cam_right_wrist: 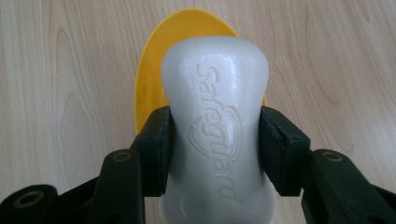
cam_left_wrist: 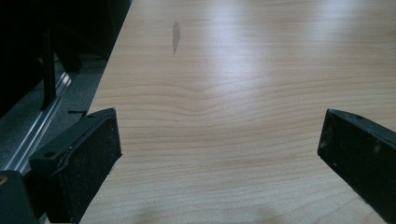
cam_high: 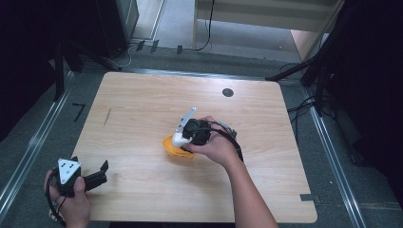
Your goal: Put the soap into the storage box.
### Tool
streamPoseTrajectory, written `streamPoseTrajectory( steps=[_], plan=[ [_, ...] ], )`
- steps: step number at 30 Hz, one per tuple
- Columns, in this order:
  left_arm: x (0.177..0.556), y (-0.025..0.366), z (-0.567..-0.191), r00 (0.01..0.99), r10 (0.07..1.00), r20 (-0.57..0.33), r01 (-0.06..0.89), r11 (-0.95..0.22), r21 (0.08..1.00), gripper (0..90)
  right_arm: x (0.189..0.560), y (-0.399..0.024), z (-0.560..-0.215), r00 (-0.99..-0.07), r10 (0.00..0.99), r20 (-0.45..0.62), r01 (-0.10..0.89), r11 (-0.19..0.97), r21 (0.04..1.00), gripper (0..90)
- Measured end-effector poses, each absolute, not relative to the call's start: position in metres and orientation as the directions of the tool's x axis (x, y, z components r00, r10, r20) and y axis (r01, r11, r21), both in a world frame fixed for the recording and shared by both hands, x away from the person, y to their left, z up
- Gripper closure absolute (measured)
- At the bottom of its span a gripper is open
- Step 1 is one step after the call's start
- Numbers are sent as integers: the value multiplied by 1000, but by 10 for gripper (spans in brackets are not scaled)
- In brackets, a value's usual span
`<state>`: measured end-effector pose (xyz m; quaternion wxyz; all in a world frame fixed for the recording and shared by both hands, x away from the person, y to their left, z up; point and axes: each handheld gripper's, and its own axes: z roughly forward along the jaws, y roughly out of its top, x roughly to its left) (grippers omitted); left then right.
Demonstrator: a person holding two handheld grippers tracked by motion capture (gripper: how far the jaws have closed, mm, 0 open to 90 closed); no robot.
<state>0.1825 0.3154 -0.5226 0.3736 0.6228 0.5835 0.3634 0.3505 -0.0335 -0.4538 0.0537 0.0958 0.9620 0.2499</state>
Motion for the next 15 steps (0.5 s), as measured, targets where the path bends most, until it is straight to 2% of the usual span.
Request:
streamPoseTrajectory(
  steps=[15],
  plan=[
    [182, 316, -523, 53, 999, 14, 453, -37, 891, 0, 357, -27, -467, -981, 194, -30, 158, 870, 467, 504]
  ],
)
